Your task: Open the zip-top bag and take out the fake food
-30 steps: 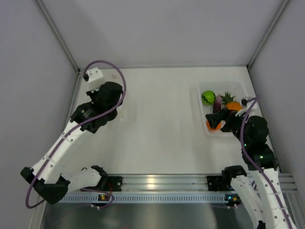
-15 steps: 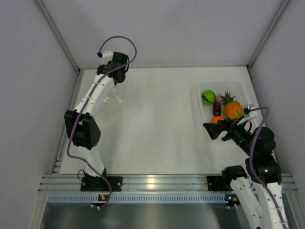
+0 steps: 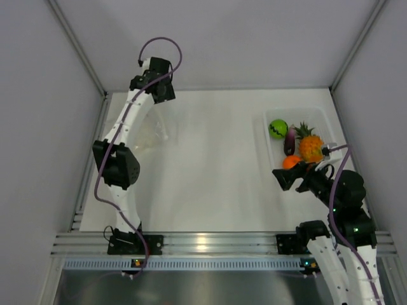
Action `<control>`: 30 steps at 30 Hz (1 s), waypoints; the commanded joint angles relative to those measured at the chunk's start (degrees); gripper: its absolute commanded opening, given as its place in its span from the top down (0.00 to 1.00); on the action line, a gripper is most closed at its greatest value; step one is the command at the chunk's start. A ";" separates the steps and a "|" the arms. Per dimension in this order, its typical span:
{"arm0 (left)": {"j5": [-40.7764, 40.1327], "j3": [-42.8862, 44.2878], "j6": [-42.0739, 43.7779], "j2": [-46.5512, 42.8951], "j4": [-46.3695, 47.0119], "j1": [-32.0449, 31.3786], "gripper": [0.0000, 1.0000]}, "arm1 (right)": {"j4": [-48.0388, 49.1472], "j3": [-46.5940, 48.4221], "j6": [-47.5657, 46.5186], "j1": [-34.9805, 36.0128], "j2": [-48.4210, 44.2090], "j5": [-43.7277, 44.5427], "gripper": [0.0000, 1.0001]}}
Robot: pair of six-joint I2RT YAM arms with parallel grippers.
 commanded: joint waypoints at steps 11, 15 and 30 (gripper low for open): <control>14.14 -28.83 1.30 -51.91 3.69 -0.13 0.02 | -4.25 9.71 -7.62 0.53 -0.34 21.29 0.01; 12.20 -40.61 4.46 -66.36 3.69 -0.13 0.02 | -5.30 16.03 -9.39 0.53 2.65 20.57 0.01; 14.65 -50.92 13.79 -97.32 0.01 -0.13 0.02 | -3.37 15.35 -14.13 0.62 4.06 26.38 0.00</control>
